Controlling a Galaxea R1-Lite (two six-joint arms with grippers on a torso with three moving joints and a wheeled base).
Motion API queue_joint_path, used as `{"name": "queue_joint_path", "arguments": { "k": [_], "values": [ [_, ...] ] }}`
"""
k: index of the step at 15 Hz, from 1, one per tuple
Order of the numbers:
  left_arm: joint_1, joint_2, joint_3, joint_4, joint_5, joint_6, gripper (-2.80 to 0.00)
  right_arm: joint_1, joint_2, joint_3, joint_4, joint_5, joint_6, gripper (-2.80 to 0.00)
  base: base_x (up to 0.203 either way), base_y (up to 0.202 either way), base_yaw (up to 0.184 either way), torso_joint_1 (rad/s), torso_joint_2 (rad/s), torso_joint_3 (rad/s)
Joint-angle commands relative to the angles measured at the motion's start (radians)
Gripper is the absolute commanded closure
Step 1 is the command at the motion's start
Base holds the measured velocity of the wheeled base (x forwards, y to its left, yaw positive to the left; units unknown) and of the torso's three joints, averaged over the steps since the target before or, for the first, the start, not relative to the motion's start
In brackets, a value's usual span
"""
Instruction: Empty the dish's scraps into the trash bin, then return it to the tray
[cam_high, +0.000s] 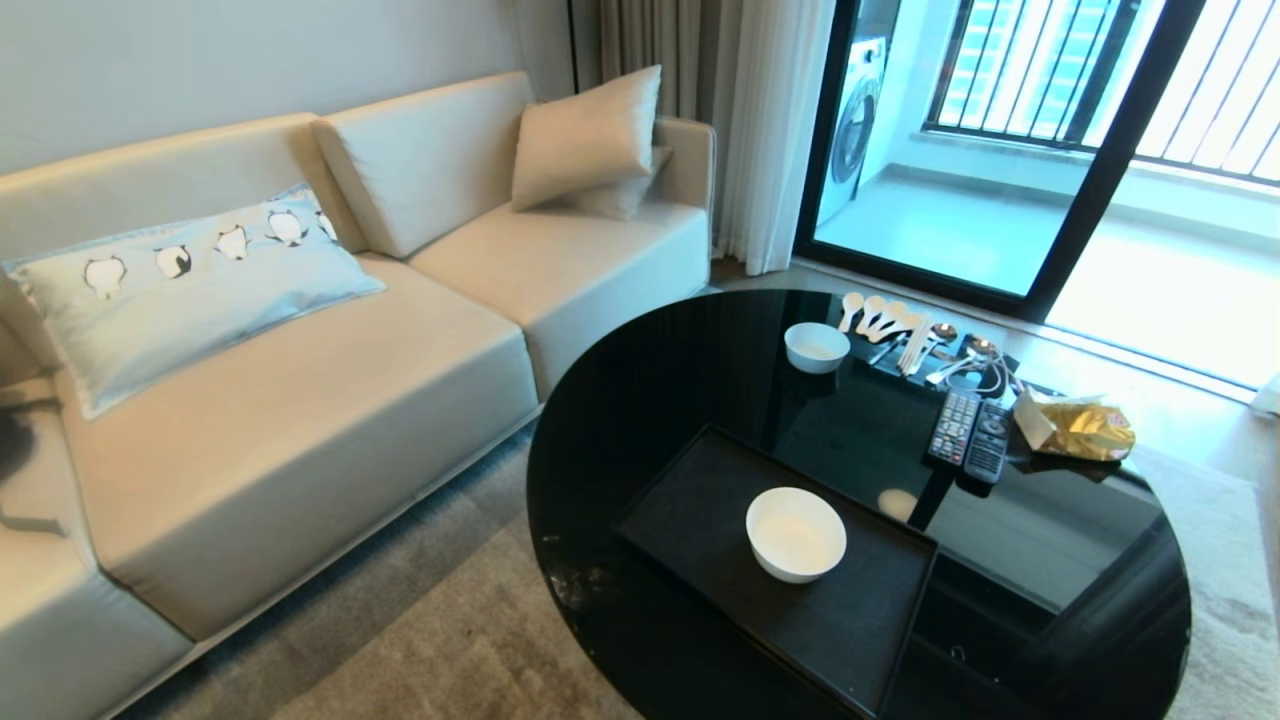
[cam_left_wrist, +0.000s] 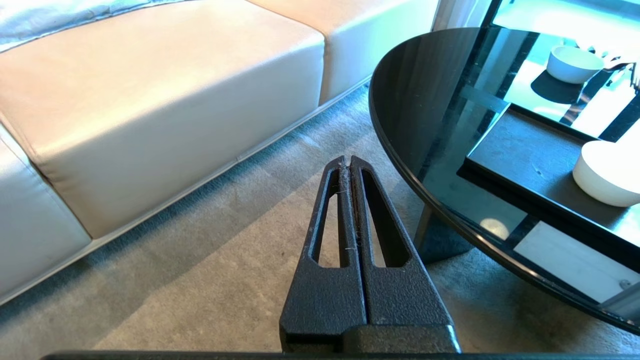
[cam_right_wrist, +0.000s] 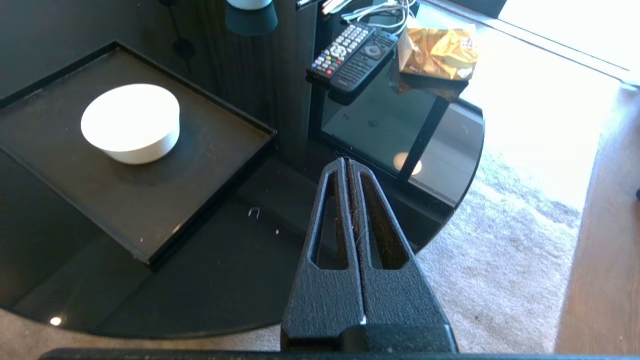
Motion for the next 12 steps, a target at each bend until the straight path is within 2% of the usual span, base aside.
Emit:
{"name": "queue_joint_path", "arguments": {
  "k": [1, 2, 4, 7, 12],
  "values": [
    [0.000, 0.000, 0.000, 0.000, 0.000, 0.000, 0.00, -0.047, -0.154, 0.002, 0.099, 0.013, -0.001, 0.00, 0.000, 0.000, 0.000, 0.000, 0.00, 0.000],
    [0.000, 0.000, 0.000, 0.000, 0.000, 0.000, 0.00, -0.076, -0.170, 0.002, 0.132, 0.026, 0.003, 0.00, 0.000, 0.000, 0.000, 0.000, 0.00, 0.000],
    [0.000, 0.000, 0.000, 0.000, 0.000, 0.000, 0.00, -0.078, -0.173, 0.002, 0.142, 0.053, 0.004, 0.00, 0.000, 0.000, 0.000, 0.000, 0.00, 0.000],
    [0.000, 0.000, 0.000, 0.000, 0.000, 0.000, 0.00, -0.064, -0.220, 0.002, 0.178, 0.128, -0.008, 0.00, 0.000, 0.000, 0.000, 0.000, 0.00, 0.000],
    [0.000, 0.000, 0.000, 0.000, 0.000, 0.000, 0.00, -0.042, -0.415, 0.002, 0.279, 0.173, -0.042, 0.00, 0.000, 0.000, 0.000, 0.000, 0.00, 0.000]
  ]
}}
